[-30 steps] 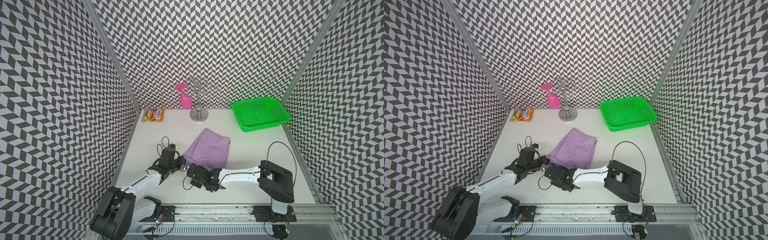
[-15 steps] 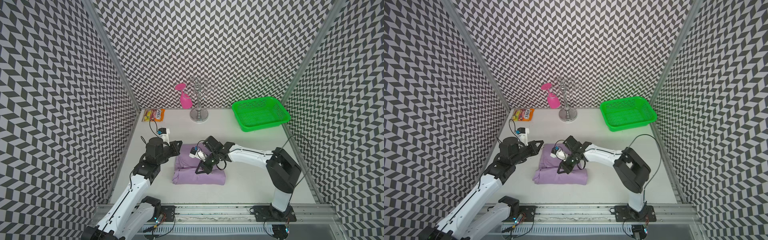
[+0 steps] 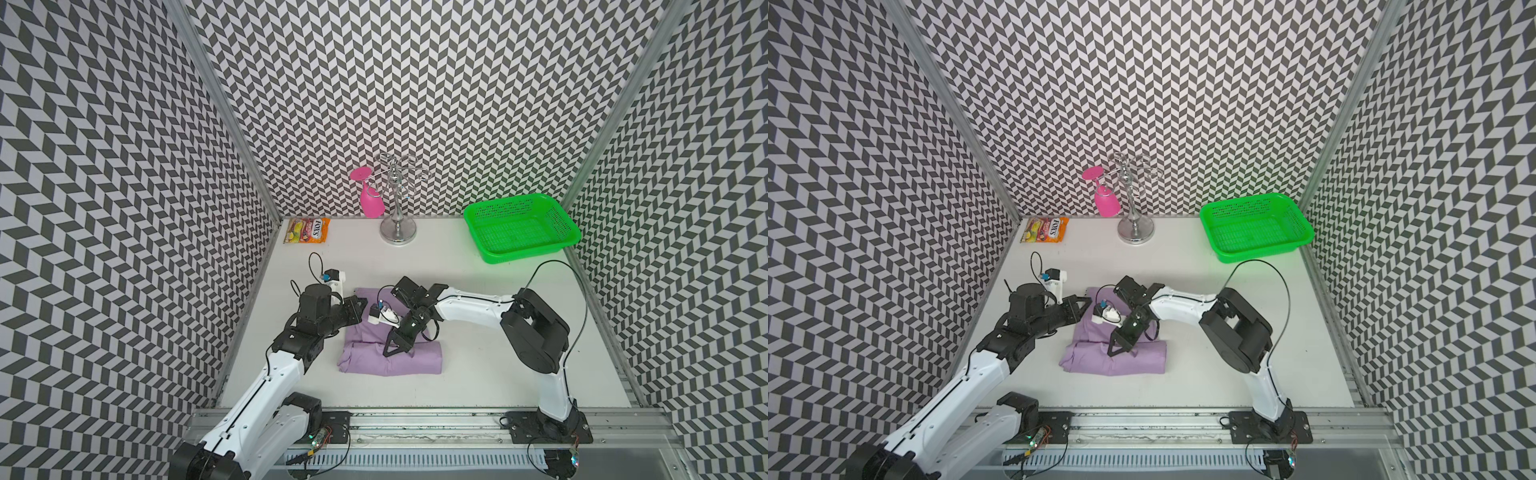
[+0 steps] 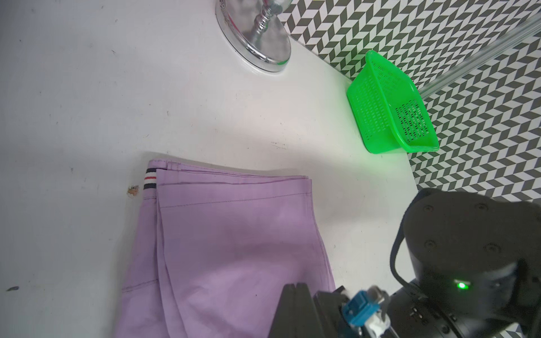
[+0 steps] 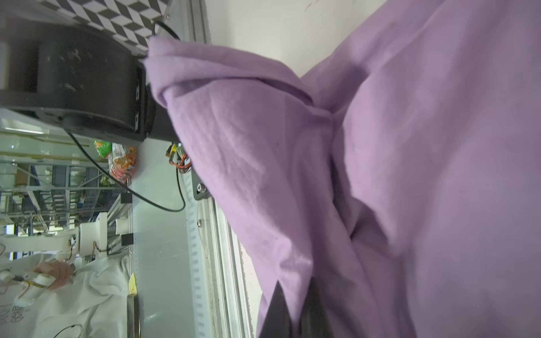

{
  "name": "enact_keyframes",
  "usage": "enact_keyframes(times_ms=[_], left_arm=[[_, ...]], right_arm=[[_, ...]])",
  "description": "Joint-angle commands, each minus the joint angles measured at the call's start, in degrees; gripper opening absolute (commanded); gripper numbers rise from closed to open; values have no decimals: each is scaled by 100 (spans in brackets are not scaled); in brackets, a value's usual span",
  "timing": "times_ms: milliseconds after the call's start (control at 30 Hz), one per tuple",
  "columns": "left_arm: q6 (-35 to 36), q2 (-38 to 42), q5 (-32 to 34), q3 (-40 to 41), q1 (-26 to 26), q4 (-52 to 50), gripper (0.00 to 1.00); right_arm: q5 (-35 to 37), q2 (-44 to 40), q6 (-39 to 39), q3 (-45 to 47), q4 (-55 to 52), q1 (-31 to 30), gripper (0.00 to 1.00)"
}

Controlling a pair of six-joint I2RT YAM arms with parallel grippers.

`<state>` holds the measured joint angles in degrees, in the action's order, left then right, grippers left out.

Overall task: Roll up the long pants
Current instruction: Roll the long pant at the center of the board.

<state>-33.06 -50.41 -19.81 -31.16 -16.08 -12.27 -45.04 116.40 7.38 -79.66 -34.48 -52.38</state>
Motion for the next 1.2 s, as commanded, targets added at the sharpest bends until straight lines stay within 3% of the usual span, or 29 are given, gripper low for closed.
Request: enact_keyframes(times_ms=[0, 200, 367, 767, 967, 1167], left_arm=[[48, 53, -347, -1, 30, 221, 0], [-724, 154, -932, 800, -162, 868, 0], [-986, 440, -352, 1184, -753, 969, 0], [-538, -72, 1, 250, -779, 1103, 0], [-562, -1183, 383, 732, -766, 1783, 0], [-635, -1312, 868, 839, -454, 1860, 0]], right_arm=[[17, 252, 236, -10, -323, -29, 0], [348, 893, 102, -244, -6, 159, 0], [307, 1271, 126, -925, -251, 360, 0], [-458, 1736, 264, -1680, -604, 817, 0], [-734, 1771, 215, -1702, -587, 940, 0], [-920, 1598, -80, -1467, -273, 1117, 3]])
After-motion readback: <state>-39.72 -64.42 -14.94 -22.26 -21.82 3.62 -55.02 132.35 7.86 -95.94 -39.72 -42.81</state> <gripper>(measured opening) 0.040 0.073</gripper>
